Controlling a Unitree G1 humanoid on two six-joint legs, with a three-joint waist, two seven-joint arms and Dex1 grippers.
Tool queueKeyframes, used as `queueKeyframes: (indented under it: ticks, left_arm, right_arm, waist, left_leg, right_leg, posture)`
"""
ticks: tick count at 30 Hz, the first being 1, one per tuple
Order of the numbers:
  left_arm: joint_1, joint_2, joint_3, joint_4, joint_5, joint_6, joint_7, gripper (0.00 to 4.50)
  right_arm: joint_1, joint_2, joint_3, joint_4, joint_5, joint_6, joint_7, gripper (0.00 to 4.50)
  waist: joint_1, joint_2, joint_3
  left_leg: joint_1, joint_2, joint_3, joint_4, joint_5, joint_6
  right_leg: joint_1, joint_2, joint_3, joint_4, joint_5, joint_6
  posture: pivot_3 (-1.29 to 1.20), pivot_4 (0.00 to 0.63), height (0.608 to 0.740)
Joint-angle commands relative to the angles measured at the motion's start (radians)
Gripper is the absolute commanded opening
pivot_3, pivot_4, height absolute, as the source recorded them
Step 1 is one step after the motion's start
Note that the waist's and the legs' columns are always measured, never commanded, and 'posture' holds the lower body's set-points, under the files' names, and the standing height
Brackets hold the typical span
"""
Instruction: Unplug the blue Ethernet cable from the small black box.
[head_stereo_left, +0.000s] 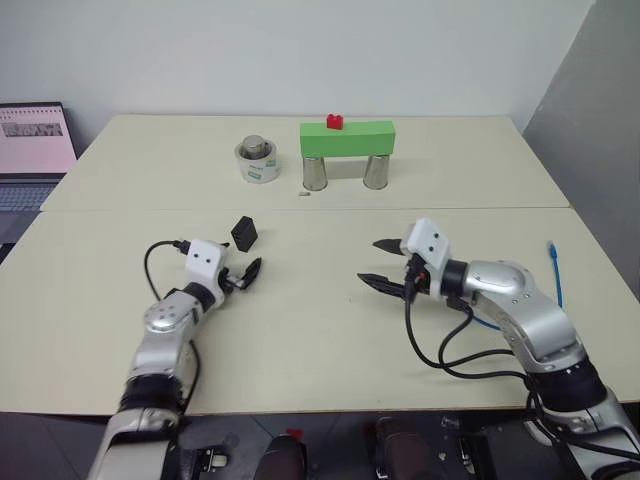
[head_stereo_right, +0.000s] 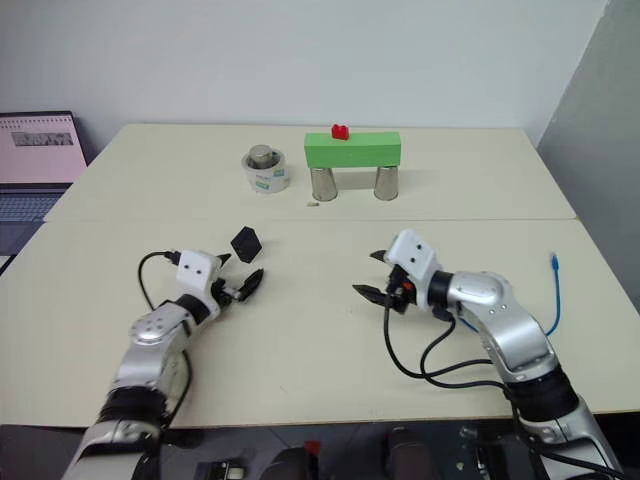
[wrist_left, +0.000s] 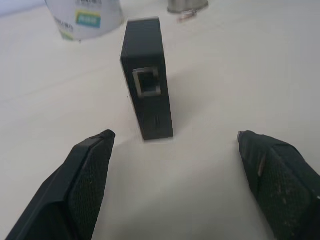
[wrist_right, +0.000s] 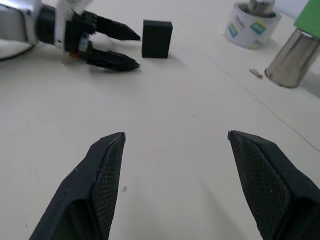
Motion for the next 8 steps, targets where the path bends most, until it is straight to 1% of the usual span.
queueKeyframes:
  ticks: [1,4,8]
  left_arm:
    - [0.06,0.079,0.051,-0.182,-0.061,0.126,-0.061,4.18]
    - [0.078,0.143,0.087,-0.25,-0.124,0.2,-0.129,4.18]
    - [0.057,0.192,0.128,-0.246,-0.179,0.245,-0.184,4.18]
  right_arm:
    - [0.034,-0.037,-0.088,-0.064,0.028,0.009,-0.001,3.47]
    - [0.073,-0.073,-0.156,-0.059,0.041,0.013,-0.006,3.47]
    - [0.089,-0.08,-0.215,-0.04,0.065,0.036,-0.026,3.47]
  waist:
    - [0.004,0.0,0.0]
    - [0.012,-0.001,0.001]
    - [0.018,-0.001,0.001]
  left_leg:
    - [0.0,0.0,0.0,0.0,0.0,0.0]
    - [0.0,0.0,0.0,0.001,0.0,0.0]
    - [0.0,-0.001,0.0,0.001,0.0,0.0]
  right_leg:
    - [0.0,0.0,0.0,0.0,-0.001,0.001]
    - [0.0,0.0,-0.001,-0.001,-0.001,0.001]
    - [0.001,0.0,0.0,0.0,0.0,0.001]
  posture:
    - [0.0,0.15,0.74]
    - [0.0,0.15,0.74]
    - [0.0,0.15,0.74]
